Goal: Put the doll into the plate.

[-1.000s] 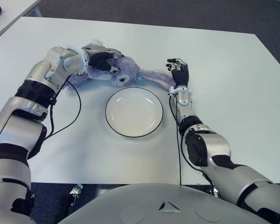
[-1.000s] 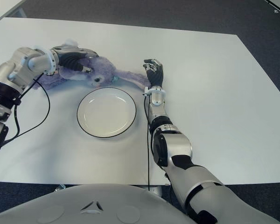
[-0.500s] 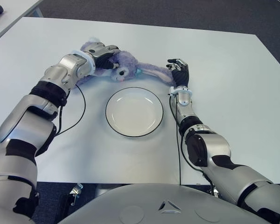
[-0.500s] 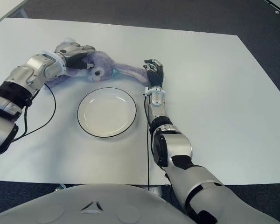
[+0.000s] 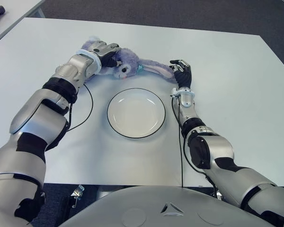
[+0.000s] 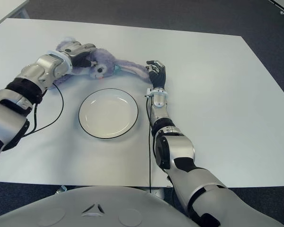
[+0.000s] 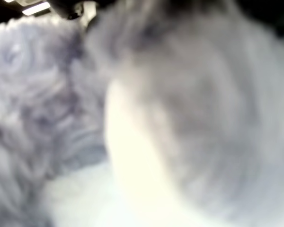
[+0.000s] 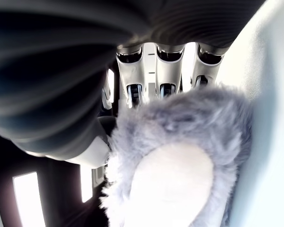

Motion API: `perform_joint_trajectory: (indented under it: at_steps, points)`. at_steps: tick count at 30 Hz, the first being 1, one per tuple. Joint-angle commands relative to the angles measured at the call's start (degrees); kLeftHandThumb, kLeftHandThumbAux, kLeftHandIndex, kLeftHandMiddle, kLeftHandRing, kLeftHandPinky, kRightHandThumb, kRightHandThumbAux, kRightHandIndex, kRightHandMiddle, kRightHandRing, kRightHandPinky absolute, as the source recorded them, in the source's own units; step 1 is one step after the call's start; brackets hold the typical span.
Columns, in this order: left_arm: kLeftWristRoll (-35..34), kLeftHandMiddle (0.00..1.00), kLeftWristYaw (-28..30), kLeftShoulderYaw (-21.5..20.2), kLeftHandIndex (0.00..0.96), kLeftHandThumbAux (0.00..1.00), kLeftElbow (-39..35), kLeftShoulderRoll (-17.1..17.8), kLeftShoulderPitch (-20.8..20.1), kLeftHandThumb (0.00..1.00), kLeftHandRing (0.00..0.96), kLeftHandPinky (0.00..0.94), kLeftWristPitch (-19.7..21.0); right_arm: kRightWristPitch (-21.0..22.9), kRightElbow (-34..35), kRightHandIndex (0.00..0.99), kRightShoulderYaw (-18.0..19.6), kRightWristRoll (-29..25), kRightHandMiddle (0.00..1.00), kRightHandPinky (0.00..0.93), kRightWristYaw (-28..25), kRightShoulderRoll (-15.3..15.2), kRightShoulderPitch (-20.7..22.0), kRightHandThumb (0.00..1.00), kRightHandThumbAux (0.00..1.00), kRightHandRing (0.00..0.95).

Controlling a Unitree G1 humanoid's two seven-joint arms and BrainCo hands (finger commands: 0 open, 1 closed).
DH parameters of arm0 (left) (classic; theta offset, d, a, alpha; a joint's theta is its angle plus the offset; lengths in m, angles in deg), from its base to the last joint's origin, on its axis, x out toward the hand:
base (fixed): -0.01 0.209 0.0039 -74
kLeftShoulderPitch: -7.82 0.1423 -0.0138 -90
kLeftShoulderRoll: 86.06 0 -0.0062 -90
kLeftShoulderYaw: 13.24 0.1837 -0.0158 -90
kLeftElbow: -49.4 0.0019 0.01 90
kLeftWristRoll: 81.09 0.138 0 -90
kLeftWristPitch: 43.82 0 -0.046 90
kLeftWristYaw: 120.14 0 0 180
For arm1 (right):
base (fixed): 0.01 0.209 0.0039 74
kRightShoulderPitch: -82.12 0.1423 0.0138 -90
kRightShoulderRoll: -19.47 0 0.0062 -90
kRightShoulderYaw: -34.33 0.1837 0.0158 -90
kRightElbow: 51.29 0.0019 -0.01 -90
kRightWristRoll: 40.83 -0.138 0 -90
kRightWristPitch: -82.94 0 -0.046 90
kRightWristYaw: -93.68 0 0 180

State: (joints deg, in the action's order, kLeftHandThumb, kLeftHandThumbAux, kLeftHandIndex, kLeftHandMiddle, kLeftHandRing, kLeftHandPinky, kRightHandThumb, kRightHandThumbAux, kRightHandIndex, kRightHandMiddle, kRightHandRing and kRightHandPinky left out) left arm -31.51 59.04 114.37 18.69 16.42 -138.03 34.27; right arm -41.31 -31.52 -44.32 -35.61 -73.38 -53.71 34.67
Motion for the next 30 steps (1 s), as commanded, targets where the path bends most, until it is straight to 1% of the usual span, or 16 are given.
perform_joint_trajectory:
  at_steps: [1, 5, 10, 11, 12, 13, 14, 15, 16, 18, 20, 23, 24, 25, 29, 30]
  points:
    - [2.43, 0.000, -0.80, 3.83, 0.000, 0.182, 8.32, -3.47, 6.67, 0.512, 0.000, 0.216, -0.04, 2.23, -6.70, 0.414, -0.23, 0.34, 0.339, 0.334, 0.31, 1.75, -13.25, 0.723, 0.731, 0.393]
    - [1.44, 0.000, -2.37, 3.14, 0.000, 0.214, 10.41, -4.04, 6.72, 0.530, 0.024, 0.309, -0.54, 2.28, -6.69, 0.414, -0.12, 0.22, 0.338, 0.351, 0.37, 1.78, -13.24, 0.724, 0.731, 0.398]
    - [0.75, 0.000, -3.23, 2.56, 0.000, 0.238, 13.00, -4.62, 6.38, 0.552, 0.068, 0.295, -0.42, 2.23, -6.68, 0.414, 0.04, 0.06, 0.338, 0.348, 0.28, 1.78, -13.22, 0.724, 0.731, 0.403]
    - [0.53, 0.000, -3.26, 2.35, 0.000, 0.260, 13.42, -4.78, 6.32, 0.573, 0.105, 0.284, -0.31, 2.23, -6.67, 0.413, 0.10, -0.01, 0.337, 0.340, 0.22, 1.79, -13.20, 0.724, 0.731, 0.402]
    - [0.11, 0.098, -3.33, 1.94, 0.041, 0.301, 13.77, -5.04, 6.26, 0.576, 0.166, 0.320, -0.03, 2.28, -6.68, 0.413, 0.19, -0.11, 0.336, 0.340, 0.11, 1.81, -13.18, 0.724, 0.731, 0.401]
    - [-0.38, 0.117, -3.52, 1.45, 0.054, 0.299, 14.05, -5.32, 6.24, 0.586, 0.177, 0.327, 0.30, 2.32, -6.68, 0.413, 0.27, -0.19, 0.336, 0.340, 0.03, 1.82, -13.16, 0.724, 0.732, 0.400]
    - [-0.68, 0.213, -3.69, 1.15, 0.132, 0.306, 14.24, -5.50, 6.22, 0.615, 0.255, 0.368, 0.49, 2.34, -6.68, 0.413, 0.31, -0.23, 0.335, 0.341, -0.01, 1.83, -13.15, 0.723, 0.732, 0.399]
    - [-1.25, 0.230, -3.99, 0.58, 0.145, 0.307, 14.44, -5.77, 6.24, 0.621, 0.268, 0.375, 0.87, 2.38, -6.68, 0.413, 0.34, -0.26, 0.335, 0.341, -0.02, 1.84, -13.14, 0.723, 0.732, 0.399]
    - [-1.60, 0.343, -4.20, 0.23, 0.270, 0.316, 14.59, -5.95, 6.23, 0.664, 0.354, 0.410, 1.10, 2.39, -6.68, 0.413, 0.36, -0.27, 0.336, 0.343, -0.03, 1.83, -13.13, 0.723, 0.732, 0.398]
    - [-2.28, 0.377, -4.80, -0.36, 0.308, 0.318, 14.88, -6.28, 6.24, 0.677, 0.380, 0.421, 1.51, 2.38, -6.67, 0.413, 0.36, -0.25, 0.336, 0.343, 0.07, 1.81, -13.12, 0.723, 0.732, 0.398]
    - [-3.04, 0.473, -6.85, -1.16, 0.459, 0.326, 15.17, -6.69, 6.51, 0.741, 0.472, 0.498, 2.24, 2.29, -6.67, 0.414, 0.32, -0.18, 0.340, 0.352, 0.29, 1.81, -13.11, 0.724, 0.731, 0.406]
    - [-3.42, 0.540, -10.41, -1.71, 0.512, 0.352, 15.39, -7.04, 7.05, 0.756, 0.545, 0.552, 3.00, 2.17, -6.65, 0.414, 0.27, -0.11, 0.341, 0.358, 0.36, 1.81, -13.13, 0.724, 0.731, 0.411]
    - [-3.50, 0.614, -11.63, -1.84, 0.458, 0.592, 15.44, -7.13, 7.24, 0.739, 0.631, 0.639, 3.21, 2.14, -6.65, 0.414, 0.26, -0.10, 0.341, 0.359, 0.36, 1.81, -13.14, 0.725, 0.731, 0.418]
    - [-3.64, 0.627, -13.62, -2.13, 0.449, 0.632, 15.70, -7.24, 7.73, 0.736, 0.646, 0.654, 3.54, 2.09, -6.64, 0.414, 0.28, -0.12, 0.341, 0.360, 0.34, 1.82, -13.14, 0.725, 0.731, 0.419]
    - [-4.45, 0.680, -18.16, -3.24, 0.440, 0.677, 16.55, -7.55, 8.90, 0.738, 0.691, 0.706, 4.02, 2.02, -6.62, 0.414, 0.33, -0.16, 0.342, 0.368, 0.39, 1.87, -13.16, 0.725, 0.731, 0.424]
    - [-4.85, 0.736, -19.16, -3.67, 0.444, 0.680, 16.67, -7.66, 9.12, 0.745, 0.736, 0.765, 4.08, 2.03, -6.62, 0.414, 0.34, -0.17, 0.344, 0.366, 0.41, 1.87, -13.16, 0.725, 0.731, 0.423]
